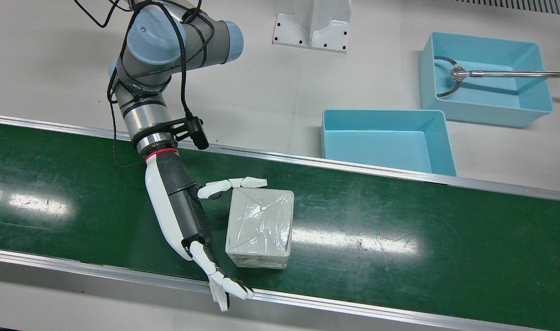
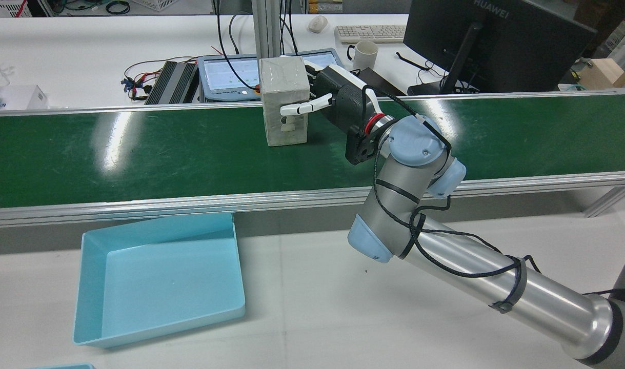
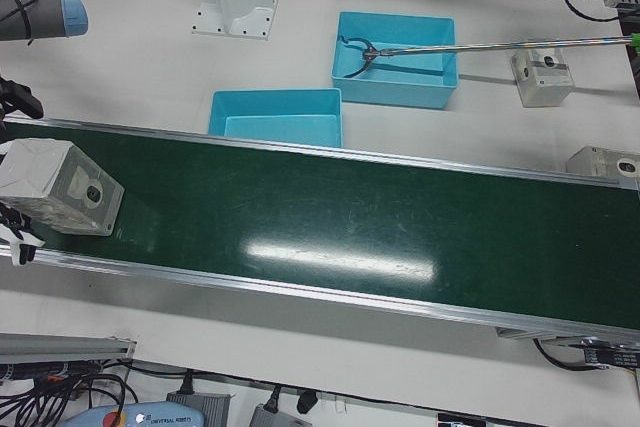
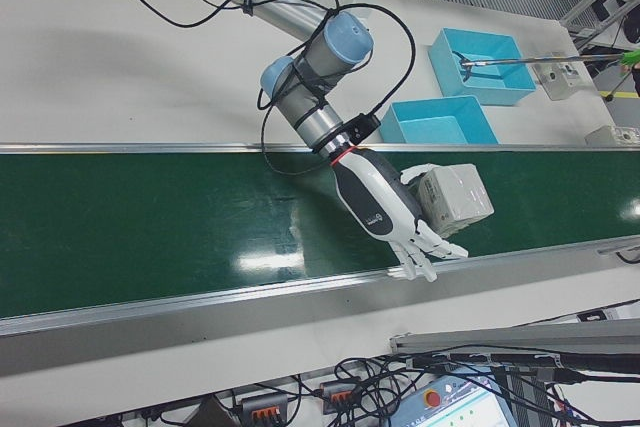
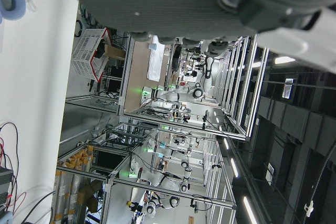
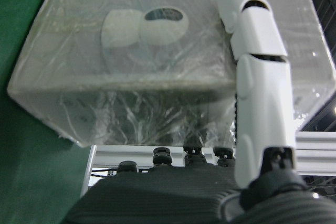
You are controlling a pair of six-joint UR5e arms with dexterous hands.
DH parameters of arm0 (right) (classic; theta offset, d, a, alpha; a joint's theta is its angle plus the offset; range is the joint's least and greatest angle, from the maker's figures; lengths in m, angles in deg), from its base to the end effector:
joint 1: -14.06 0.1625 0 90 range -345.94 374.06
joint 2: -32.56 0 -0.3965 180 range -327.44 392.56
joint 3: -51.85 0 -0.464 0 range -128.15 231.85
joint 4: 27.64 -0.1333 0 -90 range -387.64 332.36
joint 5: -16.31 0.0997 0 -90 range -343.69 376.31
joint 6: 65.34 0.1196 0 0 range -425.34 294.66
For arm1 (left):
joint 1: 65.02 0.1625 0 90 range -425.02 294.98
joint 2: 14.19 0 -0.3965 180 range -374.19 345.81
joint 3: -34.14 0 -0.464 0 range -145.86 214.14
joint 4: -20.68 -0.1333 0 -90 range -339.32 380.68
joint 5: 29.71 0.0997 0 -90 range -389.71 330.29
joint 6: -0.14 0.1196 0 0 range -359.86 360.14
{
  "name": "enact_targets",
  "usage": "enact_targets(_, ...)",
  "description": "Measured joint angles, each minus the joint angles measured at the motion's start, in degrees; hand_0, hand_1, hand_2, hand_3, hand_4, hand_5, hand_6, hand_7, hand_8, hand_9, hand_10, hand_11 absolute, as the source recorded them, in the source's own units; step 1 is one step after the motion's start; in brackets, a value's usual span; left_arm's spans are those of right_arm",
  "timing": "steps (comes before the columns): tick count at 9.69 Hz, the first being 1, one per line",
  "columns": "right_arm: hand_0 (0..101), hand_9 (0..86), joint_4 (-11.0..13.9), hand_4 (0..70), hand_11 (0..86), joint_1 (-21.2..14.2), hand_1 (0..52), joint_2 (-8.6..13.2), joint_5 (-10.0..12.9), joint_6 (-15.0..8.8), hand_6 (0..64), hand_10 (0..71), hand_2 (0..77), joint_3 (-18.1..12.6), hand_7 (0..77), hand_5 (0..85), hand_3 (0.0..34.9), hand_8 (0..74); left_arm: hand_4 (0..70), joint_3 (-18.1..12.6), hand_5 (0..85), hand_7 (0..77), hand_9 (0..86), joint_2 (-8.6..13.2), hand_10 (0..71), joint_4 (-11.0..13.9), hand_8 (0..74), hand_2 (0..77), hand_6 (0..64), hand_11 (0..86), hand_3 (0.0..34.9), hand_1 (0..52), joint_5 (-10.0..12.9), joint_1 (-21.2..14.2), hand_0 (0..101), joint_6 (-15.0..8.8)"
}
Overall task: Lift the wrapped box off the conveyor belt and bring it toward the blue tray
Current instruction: 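Lift the box off the belt and carry it over the blue tray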
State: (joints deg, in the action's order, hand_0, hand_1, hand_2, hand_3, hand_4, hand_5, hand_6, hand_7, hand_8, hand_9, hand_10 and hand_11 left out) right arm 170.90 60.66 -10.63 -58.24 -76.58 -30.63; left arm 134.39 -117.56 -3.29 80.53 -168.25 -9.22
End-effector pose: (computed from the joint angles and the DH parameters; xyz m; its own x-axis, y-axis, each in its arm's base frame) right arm -0.4237 -0.6884 0.1924 -0.9022 0.4218 0.0897 0.0689 0.3463 -0.9356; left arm -0.2333 -0.5907 0.4627 -0.9791 -0.1194 0.1647 -0.1628 -0.0257 -0.9863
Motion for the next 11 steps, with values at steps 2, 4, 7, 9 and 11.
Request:
enact_targets(2,50,6.0,0.0,8.7,1.1,-0.5,24.0,1.0,0.6,-0.2,12.5,0.0,21.3,0.6,28.9,15.8,9.8,2.7,0.5,0.0,1.1,0.5,0.0,0.0,0.5,0.0,0.5,0.5,0.5,0.5,0.0,0.0,0.0,0.0,0,0.0)
enact_targets(4,55,24.0,0.1,26.7,1.1,-0.6,22.9,1.2,2.1,-0.2,20.7,12.5,22.4,0.3,35.5,31.1,2.9,20.2,0.5,0.0,1.1,0.5,0.5,0.0,0.5,0.0,0.5,0.5,0.5,0.5,0.0,0.0,0.0,0.0,0,0.0)
enact_targets(7,48,43.6,1.1,20.2,26.2,-0.6,2.2,0.7,3.5,-0.4,31.6,45.8,37.1,-3.7,43.1,51.3,0.8,43.1,0.5,0.0,1.1,0.5,0.5,0.0,0.5,0.0,0.5,1.1,0.0,0.5,0.0,0.0,0.0,0.0,0,0.0)
enact_targets(9,46,44.7,6.0,20.2,31.1,-1.8,1.6,0.7,4.2,-2.3,32.2,51.3,37.6,-11.7,44.2,51.8,3.7,45.3,0.5,0.0,1.1,0.5,0.0,0.0,0.5,0.0,0.5,1.1,0.5,0.5,0.0,0.0,0.0,0.0,0,0.0)
enact_targets(11,45,45.3,9.6,20.2,31.6,-6.5,1.6,0.8,6.6,-4.9,33.3,54.0,37.6,-18.1,44.7,52.9,2.5,46.9,0.0,0.0,1.1,0.5,0.0,0.0,0.5,0.0,0.5,0.5,0.5,0.0,0.0,0.0,0.0,0.0,0,0.0)
